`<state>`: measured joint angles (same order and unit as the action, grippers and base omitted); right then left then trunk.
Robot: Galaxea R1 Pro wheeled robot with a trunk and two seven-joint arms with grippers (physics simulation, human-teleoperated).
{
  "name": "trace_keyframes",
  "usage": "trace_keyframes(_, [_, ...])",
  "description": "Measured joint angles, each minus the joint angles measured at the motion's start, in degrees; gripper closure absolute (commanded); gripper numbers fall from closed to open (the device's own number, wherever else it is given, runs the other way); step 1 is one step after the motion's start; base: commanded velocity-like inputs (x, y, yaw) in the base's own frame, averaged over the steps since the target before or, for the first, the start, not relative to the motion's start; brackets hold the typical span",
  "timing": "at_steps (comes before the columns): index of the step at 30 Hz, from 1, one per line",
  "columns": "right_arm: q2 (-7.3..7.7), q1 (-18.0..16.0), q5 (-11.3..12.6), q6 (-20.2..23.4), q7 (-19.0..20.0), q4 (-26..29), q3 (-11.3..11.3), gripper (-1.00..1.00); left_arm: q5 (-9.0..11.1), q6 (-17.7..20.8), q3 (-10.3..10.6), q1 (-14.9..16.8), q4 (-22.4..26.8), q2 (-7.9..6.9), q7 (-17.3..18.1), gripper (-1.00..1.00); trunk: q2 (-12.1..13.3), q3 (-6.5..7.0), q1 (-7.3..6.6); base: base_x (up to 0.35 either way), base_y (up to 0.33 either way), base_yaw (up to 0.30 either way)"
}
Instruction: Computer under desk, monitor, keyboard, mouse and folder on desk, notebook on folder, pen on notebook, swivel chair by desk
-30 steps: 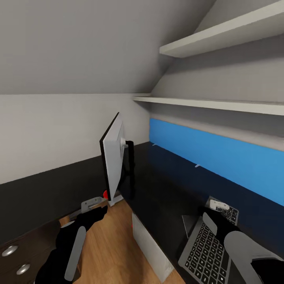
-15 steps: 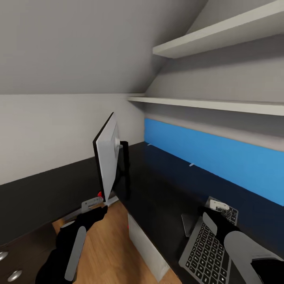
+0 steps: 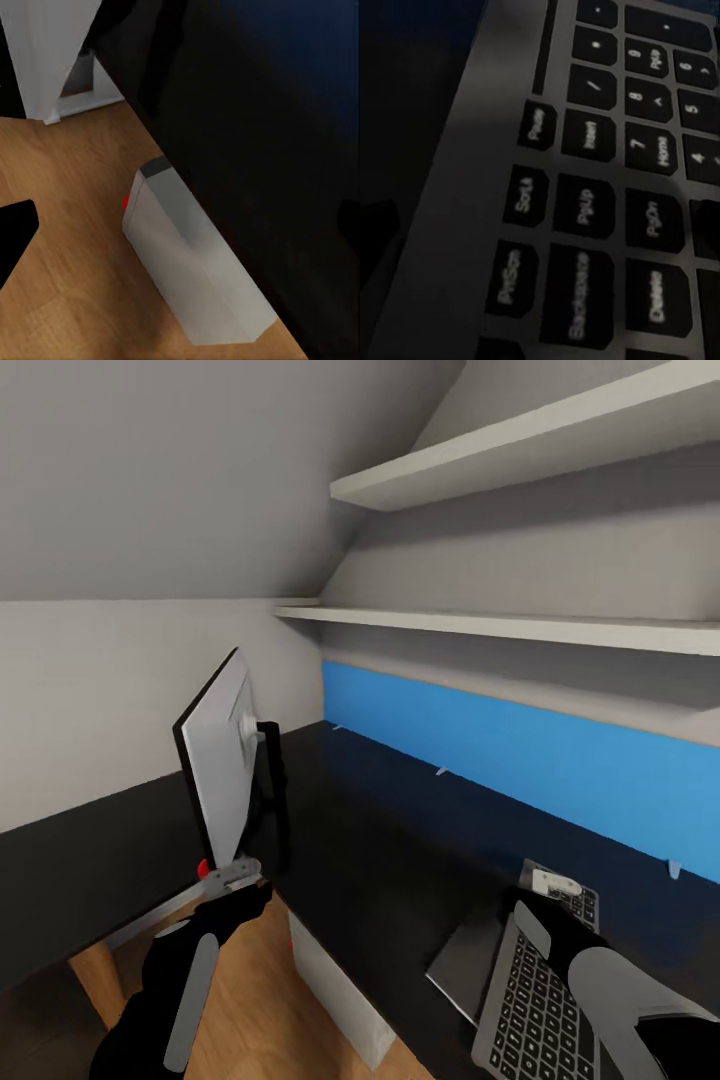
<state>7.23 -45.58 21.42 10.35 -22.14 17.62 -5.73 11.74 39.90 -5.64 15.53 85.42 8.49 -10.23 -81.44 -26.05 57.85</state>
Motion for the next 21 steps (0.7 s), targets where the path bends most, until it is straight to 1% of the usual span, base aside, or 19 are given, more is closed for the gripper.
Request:
trace_keyframes(9, [0.00,0.01,-0.02,0.00,-0.01,-0.33,-0.02,-1.00,0.03,0.01,-0.01,0.00,0.00,-0.01,0.00,-1.00,0.00,0.00,0.00,0.000,0.000,-0.265])
trace_keyframes(21, [0.01,-0.01,-0.22,0.01,-0.05,-0.65,-0.12,-1.00,0.03,0.01,-0.01,0.00,0.00,-0.04,0.00,-1.00,0.00,0.00,0.00,0.000,0.000,-0.223])
